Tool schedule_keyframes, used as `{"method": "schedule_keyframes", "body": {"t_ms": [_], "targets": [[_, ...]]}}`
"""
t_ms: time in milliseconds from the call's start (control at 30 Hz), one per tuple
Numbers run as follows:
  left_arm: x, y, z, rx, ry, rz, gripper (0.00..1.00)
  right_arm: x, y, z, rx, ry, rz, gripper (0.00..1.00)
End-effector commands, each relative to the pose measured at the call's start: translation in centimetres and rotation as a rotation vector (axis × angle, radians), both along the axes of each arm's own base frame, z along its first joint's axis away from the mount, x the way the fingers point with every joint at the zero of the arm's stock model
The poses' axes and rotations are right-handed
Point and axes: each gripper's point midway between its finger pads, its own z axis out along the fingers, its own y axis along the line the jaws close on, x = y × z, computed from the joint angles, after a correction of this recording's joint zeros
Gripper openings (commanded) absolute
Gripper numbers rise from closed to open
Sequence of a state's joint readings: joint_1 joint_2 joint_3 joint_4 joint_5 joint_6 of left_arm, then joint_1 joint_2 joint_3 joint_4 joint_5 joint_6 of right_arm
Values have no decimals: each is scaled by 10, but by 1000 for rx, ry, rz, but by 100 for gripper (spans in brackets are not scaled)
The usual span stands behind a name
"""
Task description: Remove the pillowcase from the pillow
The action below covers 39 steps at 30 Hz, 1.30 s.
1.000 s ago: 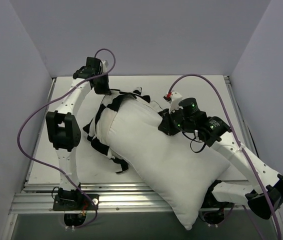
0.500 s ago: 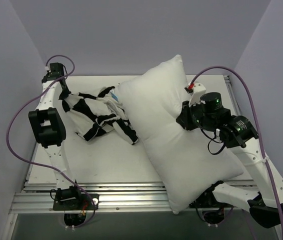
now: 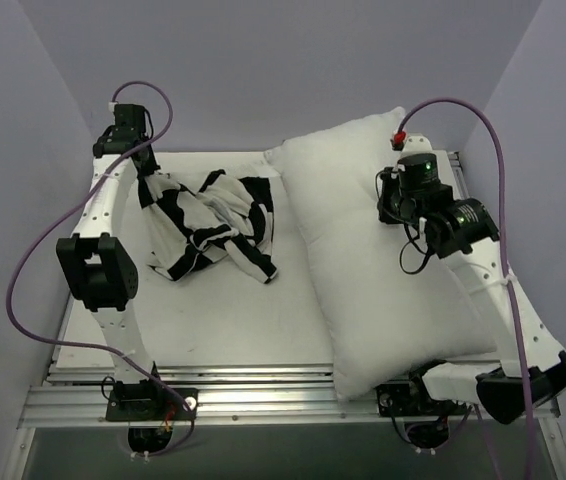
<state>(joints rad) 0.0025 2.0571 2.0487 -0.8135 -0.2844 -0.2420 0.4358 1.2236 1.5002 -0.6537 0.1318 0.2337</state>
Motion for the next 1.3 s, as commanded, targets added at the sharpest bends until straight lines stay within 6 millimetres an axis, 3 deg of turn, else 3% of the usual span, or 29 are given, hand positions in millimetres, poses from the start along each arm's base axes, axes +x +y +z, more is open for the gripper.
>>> {"method": "schedule_keyframes", "body": {"t_ms": [0,33,100,133,233,300,367,433,467,533,567,667,700,800,867,900,967,1000,1133,1267], "targets": [[-32,13,92,61,-138,11,2,52,-30,44,45,-193,-171,0],[-43,-1,107,69,-156,-22,2,59,-35,42,59,-195,-191,0],[-56,-6,110,78,-147,-37,2,82,-50,28,71,-173,-243,0],[-66,-9,122,76,-170,-45,2,90,-53,22,80,-161,-254,0],[-82,-38,119,22,-182,-130,5,118,-55,-6,119,-130,-297,0],[-88,-68,111,-15,-186,-213,14,136,-51,-31,151,-109,-314,2],[-100,-93,89,-85,-163,-265,19,149,-49,-54,148,-67,-322,10],[-114,-123,78,-168,-153,-330,21,154,-46,-64,143,-37,-318,24],[-126,-130,50,-187,-93,-341,24,155,-46,-69,135,-20,-318,30],[-143,-143,36,-218,-67,-362,34,151,-48,-66,129,-19,-316,49],[-154,-142,15,-215,-16,-355,41,146,-49,-54,134,-42,-314,61],[-172,-133,9,-195,3,-329,57,133,-53,-30,134,-83,-307,79],[-177,-130,21,-192,-28,-322,72,129,-54,-23,134,-92,-306,82],[-188,-125,52,-191,-100,-317,97,109,-59,7,133,-149,-296,90],[-202,-118,82,-192,-167,-309,94,91,-69,32,127,-202,-316,93],[-208,-113,111,-187,-238,-299,94,84,-72,42,125,-224,-323,95],[-222,-104,129,-169,-262,-289,94,62,-82,70,113,-287,-342,97],[-234,-98,151,-159,-306,-280,94,54,-87,80,111,-312,-354,98],[-270,-79,200,-145,-436,-249,94,9,-112,128,87,-429,-422,100],[-312,-54,240,-125,-569,-184,94,-53,-141,172,66,-567,-497,100]]}}
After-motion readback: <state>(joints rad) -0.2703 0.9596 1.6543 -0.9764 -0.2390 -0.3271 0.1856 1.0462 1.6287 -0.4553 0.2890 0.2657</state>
